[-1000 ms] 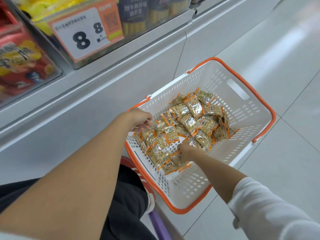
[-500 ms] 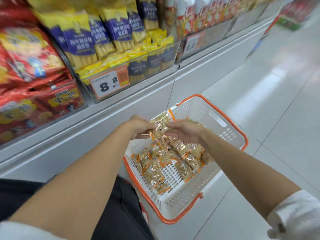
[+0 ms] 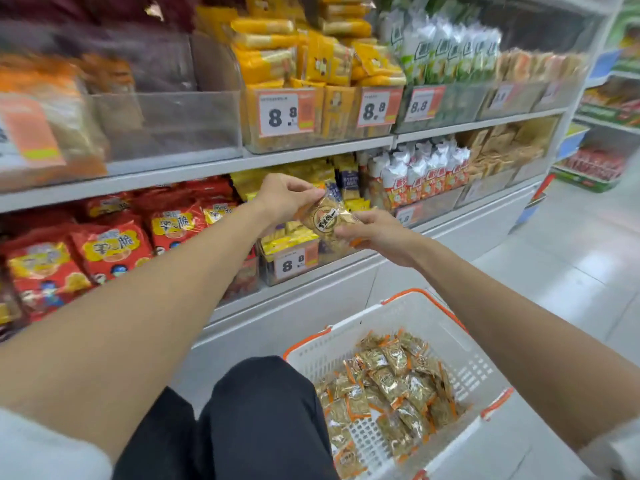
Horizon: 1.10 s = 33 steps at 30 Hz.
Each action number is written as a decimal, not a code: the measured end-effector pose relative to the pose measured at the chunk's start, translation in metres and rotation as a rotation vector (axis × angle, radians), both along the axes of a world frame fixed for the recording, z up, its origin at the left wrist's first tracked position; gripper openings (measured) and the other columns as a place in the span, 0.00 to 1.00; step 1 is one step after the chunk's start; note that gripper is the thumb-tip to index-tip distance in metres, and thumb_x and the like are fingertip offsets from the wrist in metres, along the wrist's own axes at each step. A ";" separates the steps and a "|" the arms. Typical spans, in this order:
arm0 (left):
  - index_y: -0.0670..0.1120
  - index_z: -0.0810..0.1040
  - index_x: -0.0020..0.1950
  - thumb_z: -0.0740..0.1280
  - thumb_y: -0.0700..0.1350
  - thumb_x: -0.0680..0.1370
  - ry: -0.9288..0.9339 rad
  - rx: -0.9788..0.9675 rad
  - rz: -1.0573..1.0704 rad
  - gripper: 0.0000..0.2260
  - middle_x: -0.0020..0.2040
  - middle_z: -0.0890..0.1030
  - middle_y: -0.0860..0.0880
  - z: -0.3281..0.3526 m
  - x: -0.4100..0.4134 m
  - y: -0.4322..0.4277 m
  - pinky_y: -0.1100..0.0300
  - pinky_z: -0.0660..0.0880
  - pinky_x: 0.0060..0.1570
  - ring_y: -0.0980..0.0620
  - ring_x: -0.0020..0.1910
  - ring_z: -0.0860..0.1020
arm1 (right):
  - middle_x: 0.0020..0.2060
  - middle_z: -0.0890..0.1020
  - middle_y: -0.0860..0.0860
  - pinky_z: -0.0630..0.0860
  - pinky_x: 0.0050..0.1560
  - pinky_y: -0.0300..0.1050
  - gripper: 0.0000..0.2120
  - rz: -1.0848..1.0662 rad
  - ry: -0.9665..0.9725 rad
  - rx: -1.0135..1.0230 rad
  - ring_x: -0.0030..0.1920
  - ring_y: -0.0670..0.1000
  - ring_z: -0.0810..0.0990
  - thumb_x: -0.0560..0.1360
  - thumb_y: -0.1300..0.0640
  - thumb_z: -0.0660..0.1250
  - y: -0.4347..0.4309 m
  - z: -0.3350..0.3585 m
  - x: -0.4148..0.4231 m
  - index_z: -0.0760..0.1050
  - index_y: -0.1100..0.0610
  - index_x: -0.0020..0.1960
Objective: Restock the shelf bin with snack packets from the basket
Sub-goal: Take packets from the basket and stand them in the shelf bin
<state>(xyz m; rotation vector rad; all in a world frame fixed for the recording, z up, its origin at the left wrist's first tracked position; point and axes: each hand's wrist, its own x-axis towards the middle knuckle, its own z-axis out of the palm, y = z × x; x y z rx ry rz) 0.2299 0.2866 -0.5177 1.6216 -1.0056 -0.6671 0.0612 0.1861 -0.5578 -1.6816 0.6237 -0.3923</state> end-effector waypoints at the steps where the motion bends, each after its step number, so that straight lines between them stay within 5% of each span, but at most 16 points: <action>1: 0.42 0.84 0.49 0.72 0.44 0.75 -0.045 -0.020 0.005 0.06 0.37 0.81 0.50 0.014 0.006 0.005 0.70 0.73 0.28 0.63 0.29 0.77 | 0.43 0.84 0.51 0.79 0.50 0.47 0.05 -0.001 -0.011 -0.030 0.45 0.48 0.82 0.75 0.59 0.70 0.005 0.012 0.008 0.81 0.58 0.51; 4: 0.42 0.84 0.47 0.73 0.49 0.75 -0.094 -0.128 0.052 0.10 0.38 0.82 0.49 0.054 0.026 0.020 0.67 0.79 0.37 0.60 0.34 0.78 | 0.49 0.82 0.57 0.75 0.58 0.55 0.13 -0.051 -0.117 -0.053 0.50 0.55 0.79 0.75 0.53 0.71 0.018 0.047 0.037 0.82 0.61 0.53; 6: 0.42 0.83 0.48 0.73 0.49 0.74 -0.056 -0.136 0.035 0.10 0.40 0.83 0.50 0.076 0.041 0.030 0.61 0.81 0.44 0.59 0.36 0.80 | 0.48 0.83 0.58 0.74 0.58 0.55 0.09 -0.078 -0.196 -0.011 0.49 0.56 0.79 0.77 0.54 0.69 0.026 0.067 0.057 0.82 0.60 0.50; 12: 0.45 0.84 0.38 0.77 0.47 0.70 -0.242 -0.176 0.166 0.06 0.34 0.83 0.47 0.119 0.094 0.050 0.65 0.78 0.35 0.60 0.29 0.78 | 0.53 0.84 0.58 0.76 0.61 0.57 0.11 -0.037 -0.239 -0.112 0.56 0.58 0.82 0.79 0.54 0.66 0.046 0.115 0.120 0.80 0.58 0.57; 15: 0.48 0.84 0.37 0.78 0.50 0.68 -0.271 -0.175 0.235 0.07 0.36 0.84 0.46 0.136 0.128 0.054 0.61 0.79 0.39 0.57 0.32 0.78 | 0.48 0.85 0.51 0.78 0.53 0.42 0.11 -0.035 -0.239 -0.213 0.50 0.47 0.83 0.80 0.51 0.64 0.048 0.137 0.154 0.81 0.55 0.53; 18: 0.47 0.82 0.40 0.78 0.45 0.69 -0.159 -0.210 0.223 0.06 0.31 0.82 0.53 0.153 0.159 0.061 0.68 0.77 0.34 0.61 0.30 0.78 | 0.47 0.86 0.51 0.76 0.56 0.43 0.09 -0.038 -0.240 -0.295 0.52 0.50 0.83 0.79 0.51 0.66 0.045 0.155 0.191 0.83 0.53 0.47; 22: 0.38 0.78 0.51 0.73 0.33 0.72 -0.027 -0.237 0.190 0.10 0.41 0.81 0.42 0.170 0.213 0.070 0.65 0.81 0.40 0.54 0.36 0.81 | 0.45 0.83 0.53 0.73 0.41 0.28 0.11 -0.032 -0.267 -0.367 0.43 0.44 0.79 0.78 0.55 0.68 0.041 0.175 0.248 0.82 0.63 0.51; 24: 0.36 0.77 0.56 0.72 0.32 0.72 -0.103 -0.211 0.222 0.13 0.43 0.82 0.42 0.177 0.242 0.072 0.64 0.81 0.42 0.56 0.34 0.82 | 0.48 0.84 0.57 0.74 0.41 0.28 0.14 -0.004 -0.240 -0.403 0.44 0.46 0.80 0.76 0.57 0.70 0.038 0.179 0.280 0.81 0.67 0.54; 27: 0.42 0.82 0.52 0.76 0.37 0.71 -0.296 -0.101 0.304 0.11 0.43 0.83 0.47 0.186 0.280 0.069 0.61 0.81 0.45 0.55 0.40 0.82 | 0.47 0.83 0.66 0.75 0.45 0.45 0.15 0.051 -0.127 -0.466 0.42 0.53 0.80 0.75 0.55 0.72 0.031 0.181 0.329 0.80 0.70 0.47; 30: 0.50 0.85 0.47 0.77 0.45 0.70 -0.687 0.131 0.341 0.06 0.41 0.82 0.56 0.180 0.315 0.063 0.67 0.72 0.41 0.61 0.40 0.77 | 0.33 0.75 0.54 0.67 0.43 0.44 0.17 0.132 0.148 -0.640 0.35 0.50 0.71 0.76 0.53 0.70 0.026 0.181 0.364 0.70 0.57 0.33; 33: 0.47 0.86 0.47 0.76 0.44 0.71 -0.804 0.229 0.241 0.06 0.46 0.85 0.52 0.162 0.343 0.051 0.66 0.73 0.44 0.62 0.41 0.78 | 0.37 0.70 0.52 0.70 0.45 0.44 0.20 0.161 0.398 -0.733 0.40 0.51 0.70 0.77 0.50 0.69 0.023 0.173 0.392 0.63 0.53 0.34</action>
